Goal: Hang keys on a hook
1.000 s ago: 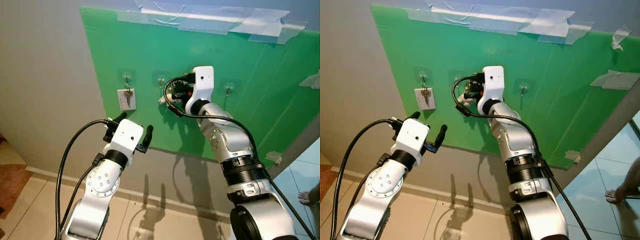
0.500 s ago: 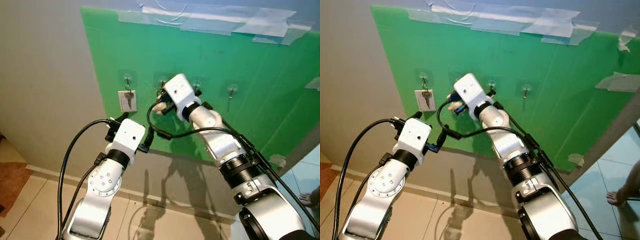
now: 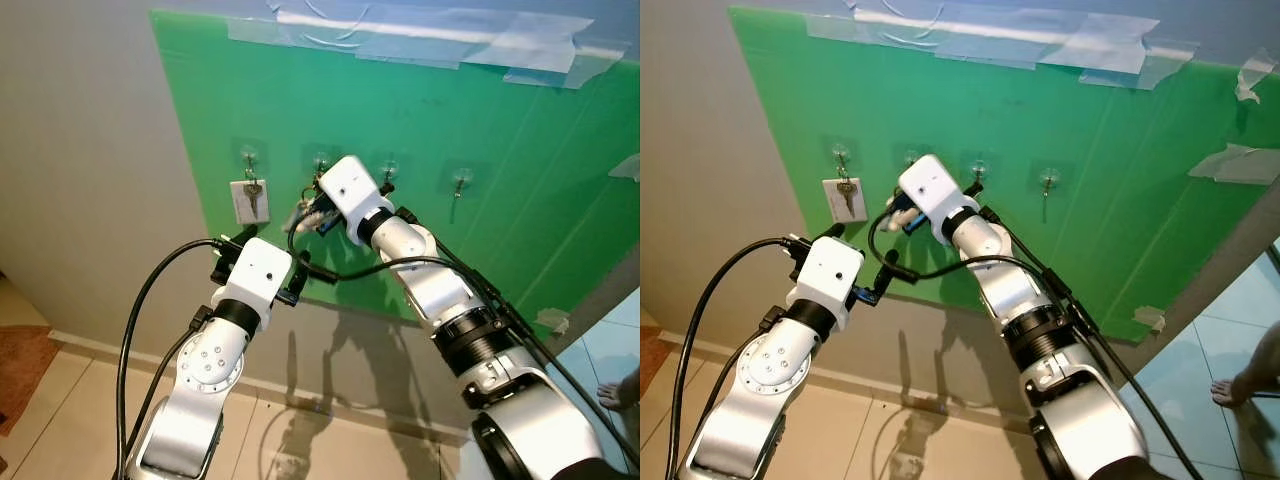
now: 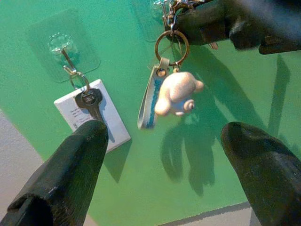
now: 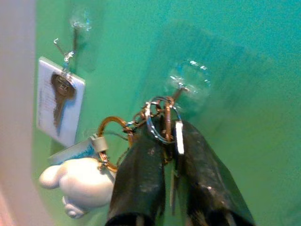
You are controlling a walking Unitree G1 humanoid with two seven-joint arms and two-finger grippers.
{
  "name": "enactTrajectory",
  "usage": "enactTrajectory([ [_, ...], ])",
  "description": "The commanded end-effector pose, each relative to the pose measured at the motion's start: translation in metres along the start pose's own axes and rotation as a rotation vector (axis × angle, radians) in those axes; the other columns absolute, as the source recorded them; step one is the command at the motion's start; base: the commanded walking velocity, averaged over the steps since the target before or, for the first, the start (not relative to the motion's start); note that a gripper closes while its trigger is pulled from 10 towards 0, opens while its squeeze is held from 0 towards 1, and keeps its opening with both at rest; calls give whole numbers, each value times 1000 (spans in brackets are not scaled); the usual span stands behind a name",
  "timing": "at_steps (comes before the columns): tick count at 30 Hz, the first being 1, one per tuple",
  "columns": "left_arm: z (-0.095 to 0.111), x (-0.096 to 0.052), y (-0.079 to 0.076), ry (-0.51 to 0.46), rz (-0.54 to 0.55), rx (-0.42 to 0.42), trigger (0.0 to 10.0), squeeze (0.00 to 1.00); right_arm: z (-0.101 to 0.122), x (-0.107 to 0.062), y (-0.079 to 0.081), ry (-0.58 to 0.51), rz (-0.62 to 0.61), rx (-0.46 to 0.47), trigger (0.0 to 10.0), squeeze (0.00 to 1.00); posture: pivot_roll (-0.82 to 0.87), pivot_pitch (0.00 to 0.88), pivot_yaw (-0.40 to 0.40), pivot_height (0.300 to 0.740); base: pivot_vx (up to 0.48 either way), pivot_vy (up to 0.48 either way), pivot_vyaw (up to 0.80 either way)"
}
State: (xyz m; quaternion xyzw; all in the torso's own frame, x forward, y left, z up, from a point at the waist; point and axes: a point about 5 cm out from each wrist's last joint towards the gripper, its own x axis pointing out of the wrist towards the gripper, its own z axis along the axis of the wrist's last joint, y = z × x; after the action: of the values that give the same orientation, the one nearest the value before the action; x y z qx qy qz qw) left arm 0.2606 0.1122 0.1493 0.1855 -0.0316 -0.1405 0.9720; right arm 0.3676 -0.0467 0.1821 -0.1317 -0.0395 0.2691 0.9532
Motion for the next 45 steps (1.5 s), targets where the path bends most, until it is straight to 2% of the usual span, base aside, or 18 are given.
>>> enactTrajectory([
  [1, -1, 0, -1, 2, 1, 2, 10000, 0, 12, -2, -11, -63, -44, 105, 10000, 0, -10, 0, -59, 740, 0, 0, 0],
  [2, -1, 0, -1, 2, 1, 2, 10000, 0, 12, -2, -11, -63, -44, 105, 10000, 0, -10, 0, -59, 740, 0, 0, 0],
  [5, -2, 0, -1, 1, 1, 1, 10000, 0, 17, -2, -14, -78, -46, 241, 10000, 0, -12, 0, -58, 740, 0, 0, 0],
  [8, -2, 0, -1, 1, 1, 1, 10000, 0, 17, -1, -13, -72, -42, 304, 10000, 0, -10, 0, -60, 740, 0, 0, 0],
  [14, -2, 0, -2, 2, 2, 1, 10000, 0, 19, -1, -12, -53, -22, 364, 10000, 0, -9, 0, -61, 740, 0, 0, 0],
  [18, -2, -1, -2, 3, 1, 0, 10000, 0, 13, 0, -11, -10, -22, 478, 10000, 0, -9, 0, -61, 740, 0, 0, 0],
  [20, -2, -1, -2, 3, 1, 0, 10000, 0, 13, 0, -11, -10, -22, 478, 10000, 0, -9, 0, -61, 740, 0, 0, 0],
  [25, -2, -1, -2, 5, 2, 0, 10000, 0, 9, 0, -10, 31, -21, 622, 10000, 0, -7, 0, -62, 740, 0, 0, 0],
  [30, -2, -2, -2, 5, 3, -1, 10000, 0, 9, 0, -13, 47, -25, 704, 10000, 0, -7, 0, -62, 740, 0, 0, 0],
  [33, -2, -2, -2, 8, 3, -2, 10000, 0, 12, 0, -14, 62, -20, 802, 10000, 0, -8, 0, -62, 740, 0, 0, 0],
  [35, -2, -2, -2, 8, 3, -2, 10000, 0, 13, 0, -15, 63, -26, 792, 10000, 0, -8, 0, -62, 740, 0, 0, 0],
  [36, -2, -2, -2, 9, 3, -2, 10000, 0, 15, -2, -18, 51, -42, 718, 10000, 0, -9, 0, -62, 740, 0, 0, 0],
  [37, -2, -2, -2, 9, 3, -2, 10000, 0, 15, -2, -18, 51, -42, 718, 10000, 0, -9, 0, -62, 740, 0, 0, 0],
  [38, -2, -2, -2, 9, 3, -3, 10000, 0, 19, -4, -21, 19, -70, 500, 10000, 0, -8, 0, -64, 740, 0, 0, 0],
  [39, -2, -2, -2, 9, 3, -3, 10000, 0, 19, -4, -21, 19, -70, 500, 10000, 0, -8, 0, -64, 740, 0, 0, 0],
  [41, -2, -2, -2, 10, 4, -3, 10000, 0, 25, -11, -18, -39, -64, 216, 10000, 0, -5, 0, -71, 740, 0, 0, 0],
  [42, -4, -3, -1, 14, 6, 0, 10000, 0, 22, -22, -13, -59, -43, 94, 10000, 0, -4, 0, -74, 740, 0, 0, 0],
  [45, -7, -4, 3, 27, 20, -1, 10000, 0, 13, -36, -10, -57, -29, 45, 10000, 0, -4, 0, -75, 740, 0, 0, 0],
])
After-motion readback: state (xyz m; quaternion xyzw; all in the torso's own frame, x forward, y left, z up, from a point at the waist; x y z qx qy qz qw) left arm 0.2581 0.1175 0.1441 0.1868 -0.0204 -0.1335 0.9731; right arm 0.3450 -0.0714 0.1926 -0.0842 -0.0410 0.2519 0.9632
